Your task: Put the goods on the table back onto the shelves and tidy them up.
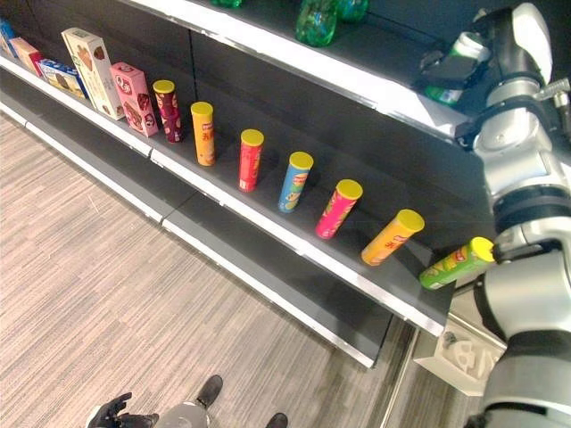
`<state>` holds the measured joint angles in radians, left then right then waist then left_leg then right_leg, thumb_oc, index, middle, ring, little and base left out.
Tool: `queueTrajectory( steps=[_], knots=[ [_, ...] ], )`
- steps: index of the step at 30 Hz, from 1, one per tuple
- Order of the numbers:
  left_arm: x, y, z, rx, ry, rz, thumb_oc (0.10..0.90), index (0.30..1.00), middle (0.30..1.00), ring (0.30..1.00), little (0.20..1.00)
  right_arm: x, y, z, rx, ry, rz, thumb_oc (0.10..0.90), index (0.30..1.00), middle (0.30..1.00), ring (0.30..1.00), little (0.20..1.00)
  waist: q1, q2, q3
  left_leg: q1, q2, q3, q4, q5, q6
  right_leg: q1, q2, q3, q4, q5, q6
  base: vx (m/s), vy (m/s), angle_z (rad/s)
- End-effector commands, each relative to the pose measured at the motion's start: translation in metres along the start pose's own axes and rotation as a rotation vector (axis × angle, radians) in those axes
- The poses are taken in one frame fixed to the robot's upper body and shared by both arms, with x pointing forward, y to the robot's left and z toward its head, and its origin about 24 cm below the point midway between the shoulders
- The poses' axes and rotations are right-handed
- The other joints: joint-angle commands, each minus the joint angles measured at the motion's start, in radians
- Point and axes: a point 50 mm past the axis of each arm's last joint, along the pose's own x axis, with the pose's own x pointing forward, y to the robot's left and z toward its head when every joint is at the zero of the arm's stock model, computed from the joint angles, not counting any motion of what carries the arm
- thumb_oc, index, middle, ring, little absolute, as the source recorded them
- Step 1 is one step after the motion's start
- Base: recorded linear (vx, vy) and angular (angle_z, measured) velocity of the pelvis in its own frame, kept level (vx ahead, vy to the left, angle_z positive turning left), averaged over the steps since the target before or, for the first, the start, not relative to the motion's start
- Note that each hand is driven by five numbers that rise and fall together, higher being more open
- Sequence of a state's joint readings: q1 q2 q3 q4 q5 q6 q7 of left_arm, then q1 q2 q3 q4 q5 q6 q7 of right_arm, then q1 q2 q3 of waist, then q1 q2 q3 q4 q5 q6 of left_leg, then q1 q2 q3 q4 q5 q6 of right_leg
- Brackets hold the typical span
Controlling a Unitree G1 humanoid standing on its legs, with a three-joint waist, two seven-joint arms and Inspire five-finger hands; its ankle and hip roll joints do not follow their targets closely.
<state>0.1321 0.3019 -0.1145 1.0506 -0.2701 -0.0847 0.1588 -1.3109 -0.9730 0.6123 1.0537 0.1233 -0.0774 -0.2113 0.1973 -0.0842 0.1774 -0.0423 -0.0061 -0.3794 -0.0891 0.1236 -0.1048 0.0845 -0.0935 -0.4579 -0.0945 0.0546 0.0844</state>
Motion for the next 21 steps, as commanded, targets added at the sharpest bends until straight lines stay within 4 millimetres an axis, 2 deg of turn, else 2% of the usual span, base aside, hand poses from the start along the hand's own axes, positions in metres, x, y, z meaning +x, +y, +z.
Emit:
queueTrajectory(
  steps=[1,4,5,6,21],
  knots=[
    [0.0022,0.0200,0.0084,0.080,-0.048,0.035,0.800,0.900,0.900,0.900,0.900,0.0100,-0.0363,0.0335,-0.024,-0.115,-0.108,0.400,0.300,0.300,0.300,0.300,-0.007,-0.043,-0.022,0.034,0.052,0.159,0.002,-0.128,-0.038,0.038,-0.041,0.005,0.033,-0.110,0.043,0.00,0.000,0.00],
    [0.0025,0.0194,0.0099,0.081,-0.052,0.033,0.800,0.900,0.900,0.900,0.900,0.0096,-0.0333,0.0331,-0.024,-0.115,-0.098,0.400,0.300,0.300,0.300,0.300,-0.008,-0.042,-0.022,0.036,0.052,0.162,0.002,-0.128,-0.037,0.039,-0.041,0.008,0.031,-0.109,0.044,0.00,0.000,0.00],
    [0.0026,0.0191,0.0105,0.081,-0.054,0.033,0.800,0.900,0.900,0.900,0.900,0.0096,-0.0333,0.0330,-0.022,-0.115,-0.099,0.463,0.394,0.394,0.394,0.394,-0.008,-0.041,-0.022,0.036,0.052,0.162,0.002,-0.128,-0.037,0.040,-0.042,0.008,0.031,-0.108,0.044,0.00,0.000,0.00],
    [0.0027,0.0189,0.0110,0.080,-0.055,0.033,0.800,0.900,0.900,0.900,0.900,0.0095,-0.0343,0.0322,-0.022,-0.112,-0.103,0.800,0.900,0.900,0.900,0.900,-0.011,-0.042,-0.024,0.031,0.049,0.160,0.002,-0.124,-0.035,0.037,-0.044,0.004,0.031,-0.105,0.045,0.00,0.000,0.00],
    [0.0034,0.0205,0.0129,0.088,-0.058,0.037,0.800,0.900,0.900,0.900,0.900,0.0098,-0.0382,0.0264,-0.064,-0.088,-0.107,0.800,0.900,0.900,0.900,0.900,-0.020,-0.043,-0.035,0.037,0.046,0.169,0.002,-0.128,-0.032,0.040,-0.047,0.011,0.029,-0.100,0.049,0.00,0.000,0.00]
  ],
)
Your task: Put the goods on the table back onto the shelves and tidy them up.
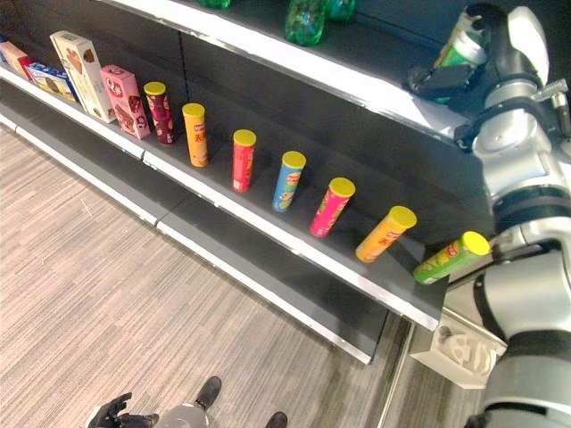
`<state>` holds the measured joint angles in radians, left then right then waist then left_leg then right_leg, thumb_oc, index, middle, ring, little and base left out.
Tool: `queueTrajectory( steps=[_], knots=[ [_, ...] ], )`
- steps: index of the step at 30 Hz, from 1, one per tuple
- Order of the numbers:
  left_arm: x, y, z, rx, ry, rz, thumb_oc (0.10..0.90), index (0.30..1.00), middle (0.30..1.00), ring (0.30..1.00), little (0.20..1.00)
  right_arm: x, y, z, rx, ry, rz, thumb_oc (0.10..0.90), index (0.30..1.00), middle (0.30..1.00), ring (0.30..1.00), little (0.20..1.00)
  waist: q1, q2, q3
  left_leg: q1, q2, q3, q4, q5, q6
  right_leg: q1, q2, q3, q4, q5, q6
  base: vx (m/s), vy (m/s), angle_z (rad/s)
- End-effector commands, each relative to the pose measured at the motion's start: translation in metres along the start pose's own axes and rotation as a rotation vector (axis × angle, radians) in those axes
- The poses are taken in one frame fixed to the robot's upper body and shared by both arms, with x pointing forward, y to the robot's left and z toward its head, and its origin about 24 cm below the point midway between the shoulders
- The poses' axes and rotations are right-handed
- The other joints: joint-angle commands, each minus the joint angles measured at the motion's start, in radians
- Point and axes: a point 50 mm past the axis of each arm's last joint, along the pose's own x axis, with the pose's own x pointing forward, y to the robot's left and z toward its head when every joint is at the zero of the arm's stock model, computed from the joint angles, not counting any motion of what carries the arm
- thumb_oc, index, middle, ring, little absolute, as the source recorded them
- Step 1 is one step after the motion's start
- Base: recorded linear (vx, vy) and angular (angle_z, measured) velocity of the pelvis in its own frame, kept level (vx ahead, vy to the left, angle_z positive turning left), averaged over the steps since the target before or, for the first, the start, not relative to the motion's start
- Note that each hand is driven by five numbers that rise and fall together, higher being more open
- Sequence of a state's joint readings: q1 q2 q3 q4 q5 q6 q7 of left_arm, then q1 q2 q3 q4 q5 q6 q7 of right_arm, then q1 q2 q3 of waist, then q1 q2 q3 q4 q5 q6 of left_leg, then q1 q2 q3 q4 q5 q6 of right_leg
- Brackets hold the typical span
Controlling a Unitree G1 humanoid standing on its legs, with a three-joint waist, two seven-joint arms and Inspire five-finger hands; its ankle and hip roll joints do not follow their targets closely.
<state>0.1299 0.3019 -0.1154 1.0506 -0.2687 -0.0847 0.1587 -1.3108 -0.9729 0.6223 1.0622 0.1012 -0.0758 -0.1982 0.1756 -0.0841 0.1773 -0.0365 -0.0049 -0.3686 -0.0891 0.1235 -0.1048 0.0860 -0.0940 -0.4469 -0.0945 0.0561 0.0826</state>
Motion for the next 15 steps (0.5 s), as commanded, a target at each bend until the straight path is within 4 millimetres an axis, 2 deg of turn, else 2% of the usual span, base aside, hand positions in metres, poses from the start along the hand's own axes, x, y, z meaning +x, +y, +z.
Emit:
queueTrajectory(
  steps=[1,9,11,12,15],
  knots=[
    [0.003,0.021,0.012,0.088,-0.054,0.038,0.800,0.900,0.900,0.900,0.900,0.009,-0.040,0.026,-0.031,-0.089,-0.126,0.800,0.900,0.900,0.900,0.900,0.000,-0.043,-0.036,0.033,0.045,0.161,0.002,-0.130,-0.031,0.038,-0.048,0.003,0.029,-0.101,0.051,0.00,0.000,0.00],
    [0.003,0.024,0.010,0.092,-0.044,0.044,0.800,0.900,0.900,0.900,0.900,0.008,-0.042,0.035,0.012,-0.133,-0.144,0.800,0.900,0.900,0.900,0.900,-0.009,-0.042,-0.046,0.045,0.046,0.175,0.002,-0.137,-0.027,0.043,-0.049,0.014,0.022,-0.097,0.053,-0.01,0.006,-0.05],
    [0.003,0.025,0.011,0.089,-0.045,0.048,0.800,0.900,0.900,0.900,0.900,0.008,-0.047,0.047,0.029,-0.187,-0.173,0.800,0.900,0.900,0.900,0.900,-0.011,-0.042,-0.049,0.046,0.046,0.181,0.002,-0.138,-0.025,0.042,-0.049,0.020,0.021,-0.096,0.054,-0.01,0.015,-0.06],
    [0.003,0.025,0.011,0.089,-0.045,0.048,0.800,0.900,0.900,0.900,0.900,0.007,-0.047,0.047,0.028,-0.187,-0.173,0.800,0.900,0.900,0.900,0.900,-0.011,-0.042,-0.049,0.046,0.046,0.181,0.002,-0.138,-0.025,0.042,-0.049,0.020,0.021,-0.096,0.054,0.00,0.015,-0.05],
    [0.003,0.025,0.008,0.079,-0.037,0.053,0.800,0.900,0.900,0.900,0.900,0.003,-0.059,0.071,0.059,-0.304,-0.225,0.800,0.900,0.900,0.900,0.900,-0.019,-0.041,-0.051,0.049,0.047,0.189,0.002,-0.140,-0.024,0.041,-0.049,0.026,0.019,-0.093,0.056,0.00,0.003,-0.01]
  ],
)
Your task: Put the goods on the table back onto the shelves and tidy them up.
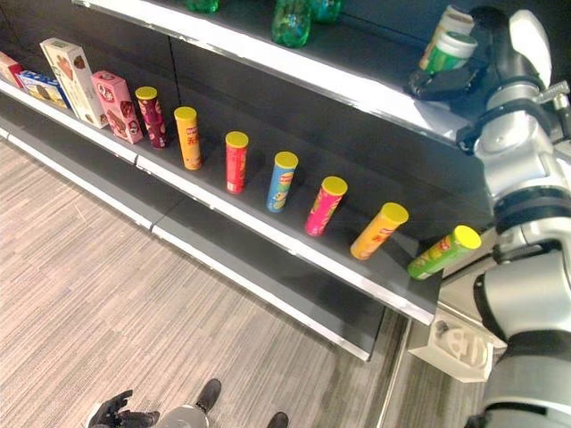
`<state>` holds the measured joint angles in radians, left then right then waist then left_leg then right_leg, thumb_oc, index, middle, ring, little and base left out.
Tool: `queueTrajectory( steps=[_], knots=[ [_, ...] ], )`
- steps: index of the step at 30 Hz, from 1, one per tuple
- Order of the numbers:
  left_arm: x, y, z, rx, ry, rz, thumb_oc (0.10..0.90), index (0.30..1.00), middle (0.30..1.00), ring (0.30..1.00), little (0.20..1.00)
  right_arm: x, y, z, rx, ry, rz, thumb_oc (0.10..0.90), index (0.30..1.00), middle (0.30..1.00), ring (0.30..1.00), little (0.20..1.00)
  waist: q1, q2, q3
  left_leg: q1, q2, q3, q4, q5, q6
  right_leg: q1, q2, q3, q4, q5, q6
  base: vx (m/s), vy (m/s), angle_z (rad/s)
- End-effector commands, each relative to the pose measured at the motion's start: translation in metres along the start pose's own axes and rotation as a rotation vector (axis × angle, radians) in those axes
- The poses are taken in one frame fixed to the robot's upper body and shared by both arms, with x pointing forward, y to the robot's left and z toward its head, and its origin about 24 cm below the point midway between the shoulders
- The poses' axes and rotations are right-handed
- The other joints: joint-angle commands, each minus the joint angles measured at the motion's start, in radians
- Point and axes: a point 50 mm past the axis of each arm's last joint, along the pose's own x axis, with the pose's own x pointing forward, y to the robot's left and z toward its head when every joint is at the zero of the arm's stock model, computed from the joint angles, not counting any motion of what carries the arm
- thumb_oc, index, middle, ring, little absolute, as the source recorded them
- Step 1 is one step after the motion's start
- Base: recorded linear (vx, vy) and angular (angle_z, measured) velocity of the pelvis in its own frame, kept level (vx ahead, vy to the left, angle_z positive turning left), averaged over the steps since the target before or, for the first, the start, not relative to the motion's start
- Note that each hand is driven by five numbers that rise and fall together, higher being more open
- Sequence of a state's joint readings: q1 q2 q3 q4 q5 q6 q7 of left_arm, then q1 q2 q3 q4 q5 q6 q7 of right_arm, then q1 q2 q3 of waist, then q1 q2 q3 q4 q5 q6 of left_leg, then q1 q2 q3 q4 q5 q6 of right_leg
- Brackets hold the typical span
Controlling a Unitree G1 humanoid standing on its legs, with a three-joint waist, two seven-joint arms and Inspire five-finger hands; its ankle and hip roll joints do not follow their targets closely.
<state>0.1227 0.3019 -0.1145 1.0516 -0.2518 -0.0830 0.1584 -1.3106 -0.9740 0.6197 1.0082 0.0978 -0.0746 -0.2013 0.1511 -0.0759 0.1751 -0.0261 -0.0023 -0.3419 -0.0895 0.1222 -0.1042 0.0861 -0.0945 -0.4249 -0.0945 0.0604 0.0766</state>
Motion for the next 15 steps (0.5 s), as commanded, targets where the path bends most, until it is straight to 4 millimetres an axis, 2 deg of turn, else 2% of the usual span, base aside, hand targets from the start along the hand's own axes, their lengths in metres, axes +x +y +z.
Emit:
queueTrajectory(
  steps=[1,2,3,5,6,7,10,13,14,15],
  knots=[
    [0.002,0.026,0.004,0.062,-0.026,0.057,0.800,0.900,0.900,0.900,0.900,0.003,-0.062,0.071,0.059,-0.309,-0.243,0.800,0.900,0.900,0.900,0.900,0.002,-0.049,-0.049,0.039,0.044,0.165,0.002,-0.140,-0.023,0.040,-0.049,0.007,0.018,-0.095,0.064,-0.01,0.016,-0.09],
    [0.002,0.026,0.004,0.063,-0.026,0.058,0.800,0.900,0.900,0.900,0.900,0.003,-0.062,0.070,0.059,-0.307,-0.243,0.800,0.900,0.900,0.900,0.900,0.003,-0.050,-0.049,0.039,0.044,0.166,0.002,-0.141,-0.023,0.040,-0.049,0.008,0.018,-0.095,0.064,-0.02,0.026,-0.14],
    [0.001,0.025,0.001,0.053,-0.010,0.061,0.800,0.900,0.900,0.900,0.900,-0.008,-0.063,0.098,0.085,-0.458,-0.246,0.800,0.900,0.900,0.900,0.900,-0.013,-0.046,-0.051,0.041,0.046,0.175,0.002,-0.143,-0.019,0.035,-0.051,0.020,0.019,-0.093,0.065,-0.02,0.036,-0.16],
    [0.001,0.026,-0.002,0.047,0.004,0.070,0.800,0.900,0.900,0.900,0.900,-0.028,-0.054,0.121,0.128,-0.613,-0.210,0.800,0.900,0.900,0.900,0.900,-0.025,-0.045,-0.056,0.047,0.046,0.188,0.002,-0.148,-0.015,0.030,-0.052,0.033,0.021,-0.091,0.067,-0.02,0.048,-0.11],
    [0.002,0.026,0.000,0.042,0.005,0.073,0.800,0.900,0.900,0.900,0.900,-0.049,-0.041,0.143,0.189,-0.762,-0.135,0.800,0.900,0.900,0.900,0.900,-0.039,-0.042,-0.060,0.053,0.047,0.198,0.002,-0.153,-0.012,0.028,-0.055,0.044,0.022,-0.090,0.068,-0.01,0.033,-0.13],
    [0.002,0.027,0.000,0.046,0.005,0.076,0.800,0.900,0.900,0.900,0.900,-0.050,-0.040,0.141,0.191,-0.758,-0.135,0.800,0.900,0.900,0.900,0.900,-0.037,-0.045,-0.061,0.053,0.047,0.199,0.002,-0.153,-0.012,0.028,-0.055,0.044,0.022,-0.090,0.068,-0.01,0.034,-0.23],
    [0.003,0.026,0.004,0.049,-0.008,0.073,0.800,0.900,0.900,0.900,0.900,-0.082,-0.020,0.162,0.344,-0.927,0.004,0.800,0.900,0.900,0.900,0.900,-0.054,-0.041,-0.069,0.064,0.048,0.216,0.002,-0.160,-0.007,0.027,-0.055,0.061,0.021,-0.087,0.069,-0.01,0.030,-0.17],
    [0.004,0.024,0.013,0.032,-0.043,0.069,0.800,0.900,0.900,0.900,0.900,-0.112,0.001,0.168,0.569,-1.014,0.180,0.800,0.900,0.900,0.900,0.900,-0.078,-0.040,-0.075,0.076,0.053,0.249,0.002,-0.167,-0.002,0.017,-0.055,0.099,0.017,-0.076,0.073,-0.04,0.051,-0.18],
    [0.004,0.022,0.018,0.015,-0.067,0.060,0.800,0.900,0.900,0.900,0.900,-0.127,0.022,0.161,0.781,-0.995,0.349,0.800,0.900,0.900,0.900,0.900,-0.096,-0.038,-0.076,0.084,0.057,0.280,0.002,-0.170,0.005,0.002,-0.055,0.133,0.017,-0.066,0.077,-0.05,0.069,-0.61],
    [0.004,0.021,0.020,0.015,-0.076,0.054,0.800,0.900,0.900,0.900,0.900,-0.136,0.030,0.158,0.833,-0.996,0.425,0.800,0.900,0.900,0.900,0.900,-0.103,-0.038,-0.076,0.089,0.059,0.299,0.002,-0.172,0.006,-0.005,-0.054,0.150,0.018,-0.062,0.080,-0.04,0.053,-0.70]
  ],
)
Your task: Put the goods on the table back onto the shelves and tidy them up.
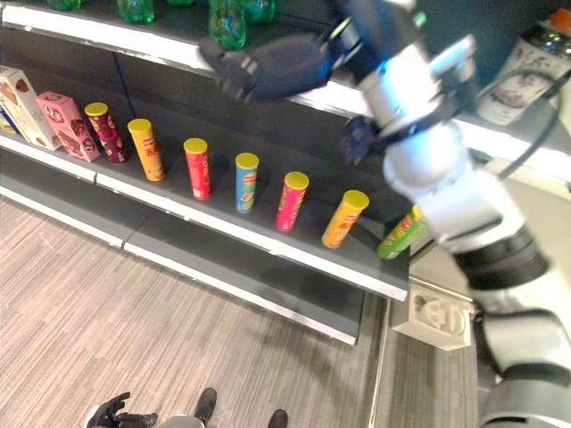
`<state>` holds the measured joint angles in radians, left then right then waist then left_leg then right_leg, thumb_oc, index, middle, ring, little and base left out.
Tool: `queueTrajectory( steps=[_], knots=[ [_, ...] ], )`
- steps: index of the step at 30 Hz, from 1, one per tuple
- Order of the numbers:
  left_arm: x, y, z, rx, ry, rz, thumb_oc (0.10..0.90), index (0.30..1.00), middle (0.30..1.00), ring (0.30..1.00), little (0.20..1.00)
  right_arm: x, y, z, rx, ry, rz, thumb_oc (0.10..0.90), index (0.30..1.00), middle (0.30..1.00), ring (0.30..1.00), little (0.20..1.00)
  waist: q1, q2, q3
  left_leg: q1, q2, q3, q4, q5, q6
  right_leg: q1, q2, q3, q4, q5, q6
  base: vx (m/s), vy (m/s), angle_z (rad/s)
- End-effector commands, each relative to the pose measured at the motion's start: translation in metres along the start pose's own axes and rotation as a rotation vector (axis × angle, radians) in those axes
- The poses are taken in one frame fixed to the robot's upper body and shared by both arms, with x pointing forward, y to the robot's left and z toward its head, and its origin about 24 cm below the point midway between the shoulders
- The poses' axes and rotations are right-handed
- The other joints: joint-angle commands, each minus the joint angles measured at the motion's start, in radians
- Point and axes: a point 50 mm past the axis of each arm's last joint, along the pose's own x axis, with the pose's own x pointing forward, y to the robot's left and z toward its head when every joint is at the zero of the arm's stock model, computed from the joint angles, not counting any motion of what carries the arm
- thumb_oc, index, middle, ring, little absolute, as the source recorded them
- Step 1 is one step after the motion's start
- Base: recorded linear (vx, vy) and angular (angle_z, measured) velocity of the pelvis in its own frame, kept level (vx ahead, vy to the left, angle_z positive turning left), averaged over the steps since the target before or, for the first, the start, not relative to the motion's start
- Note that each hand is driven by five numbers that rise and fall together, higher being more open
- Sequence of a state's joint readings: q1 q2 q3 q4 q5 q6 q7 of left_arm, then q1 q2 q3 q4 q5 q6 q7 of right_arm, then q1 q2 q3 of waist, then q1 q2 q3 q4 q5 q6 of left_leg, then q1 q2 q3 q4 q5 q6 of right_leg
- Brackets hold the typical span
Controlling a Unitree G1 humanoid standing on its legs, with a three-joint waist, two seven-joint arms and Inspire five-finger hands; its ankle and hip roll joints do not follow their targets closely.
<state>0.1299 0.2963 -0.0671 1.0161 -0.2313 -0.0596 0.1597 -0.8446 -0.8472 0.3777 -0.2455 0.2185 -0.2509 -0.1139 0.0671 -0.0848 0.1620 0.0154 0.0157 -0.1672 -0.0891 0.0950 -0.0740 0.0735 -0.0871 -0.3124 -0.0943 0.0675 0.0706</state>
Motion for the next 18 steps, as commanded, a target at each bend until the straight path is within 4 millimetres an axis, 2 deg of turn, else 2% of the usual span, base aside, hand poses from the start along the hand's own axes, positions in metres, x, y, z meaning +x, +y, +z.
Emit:
queueTrajectory(
  steps=[1,4,5,6,7,8,9,11,14,15,16,17,18],
  knots=[
    [0.004,0.019,0.016,0.039,-0.071,0.039,0.800,0.900,0.900,0.900,0.900,-0.001,-0.015,-0.005,0.250,0.002,-0.027,0.800,0.900,0.900,0.900,0.900,-0.016,-0.030,-0.064,0.048,0.041,0.126,0.002,-0.145,-0.024,0.007,-0.061,0.039,0.018,-0.069,0.086,-0.03,0.036,-0.61],
    [0.002,0.013,0.016,0.060,-0.088,-0.004,0.800,0.900,0.900,0.900,0.900,-0.032,0.025,-0.012,0.515,0.087,0.119,0.800,0.900,0.900,0.900,0.900,-0.037,-0.023,-0.060,0.057,0.044,0.166,0.002,-0.151,-0.018,-0.011,-0.062,0.076,0.023,-0.059,0.090,-0.02,0.040,-0.48],
    [0.002,0.013,0.016,0.062,-0.087,-0.005,0.800,0.900,0.900,0.900,0.900,-0.032,0.025,-0.012,0.516,0.088,0.119,0.800,0.900,0.900,0.900,0.900,-0.034,-0.023,-0.061,0.058,0.045,0.168,0.002,-0.152,-0.018,-0.011,-0.062,0.078,0.023,-0.059,0.090,-0.03,0.056,-0.50],
    [0.000,0.009,0.016,0.077,-0.102,-0.034,0.800,0.900,0.900,0.900,0.900,-0.068,0.061,-0.027,0.705,0.250,0.218,0.800,0.900,0.900,0.900,0.900,-0.047,-0.018,-0.053,0.062,0.043,0.184,0.002,-0.154,-0.013,-0.018,-0.065,0.096,0.025,-0.052,0.092,-0.04,0.054,-0.49],
    [-0.001,0.009,0.016,0.076,-0.115,-0.041,0.800,0.900,0.900,0.900,0.900,-0.090,0.075,-0.036,0.744,0.351,0.242,0.800,0.900,0.900,0.900,0.900,-0.054,-0.015,-0.048,0.066,0.042,0.194,0.002,-0.156,-0.011,-0.024,-0.066,0.107,0.026,-0.050,0.095,-0.05,0.076,-0.40],
    [-0.001,0.007,0.020,0.091,-0.129,-0.050,0.800,0.900,0.900,0.900,0.900,-0.120,0.093,-0.046,0.735,0.496,0.288,0.800,0.900,0.900,0.900,0.900,-0.058,-0.008,-0.039,0.075,0.045,0.209,0.002,-0.161,-0.011,-0.023,-0.065,0.118,0.028,-0.050,0.096,-0.03,0.049,-0.28],
    [-0.002,0.007,0.020,0.102,-0.132,-0.053,0.800,0.900,0.900,0.900,0.900,-0.134,0.100,-0.049,0.715,0.562,0.333,0.800,0.900,0.900,0.900,0.900,-0.063,-0.007,-0.040,0.073,0.044,0.213,0.002,-0.162,-0.010,-0.027,-0.066,0.121,0.027,-0.047,0.097,-0.03,0.044,-0.32],
    [-0.002,0.002,0.024,0.121,-0.152,-0.080,0.800,0.900,0.900,0.900,0.900,-0.187,0.122,-0.068,0.629,0.807,0.388,0.800,0.900,0.900,0.900,0.900,-0.077,0.000,-0.030,0.076,0.045,0.227,0.002,-0.162,-0.011,-0.034,-0.068,0.133,0.029,-0.046,0.099,-0.04,0.026,-0.33],
    [-0.002,-0.010,0.024,0.176,-0.152,-0.113,0.800,0.900,0.900,0.900,0.900,-0.235,0.143,-0.086,0.549,1.042,0.413,0.800,0.900,0.900,0.900,0.900,-0.085,0.001,-0.027,0.086,0.045,0.237,0.002,-0.167,-0.008,-0.032,-0.068,0.141,0.028,-0.046,0.100,-0.01,0.011,-0.18],
    [-0.002,-0.020,0.026,0.205,-0.157,-0.143,0.800,0.900,0.900,0.900,0.900,-0.270,0.160,-0.093,0.533,1.212,0.394,0.800,0.900,0.900,0.900,0.900,-0.090,0.003,-0.029,0.091,0.043,0.241,0.002,-0.169,-0.003,-0.028,-0.069,0.148,0.027,-0.047,0.100,0.00,0.010,-0.17],
    [-0.002,-0.020,0.026,0.206,-0.157,-0.142,0.800,0.900,0.900,0.900,0.900,-0.269,0.161,-0.093,0.533,1.212,0.393,0.800,0.900,0.900,0.900,0.900,-0.089,0.002,-0.028,0.092,0.043,0.242,0.002,-0.170,-0.003,-0.028,-0.069,0.148,0.026,-0.047,0.100,0.00,0.026,-0.25],
    [-0.002,-0.025,0.027,0.194,-0.156,-0.153,0.800,0.900,0.900,0.900,0.900,-0.306,0.173,-0.095,0.532,1.400,0.311,0.800,0.900,0.900,0.900,0.900,-0.095,0.007,-0.030,0.096,0.040,0.249,0.002,-0.171,0.001,-0.030,-0.071,0.157,0.027,-0.045,0.102,0.00,0.019,-0.21],
    [-0.001,-0.025,0.027,0.194,-0.156,-0.153,0.800,0.900,0.900,0.900,0.900,-0.306,0.174,-0.095,0.532,1.399,0.310,0.800,0.900,0.900,0.900,0.900,-0.094,0.006,-0.029,0.096,0.040,0.250,0.002,-0.172,0.001,-0.029,-0.071,0.158,0.027,-0.045,0.102,0.00,0.028,-0.24]
  ],
)
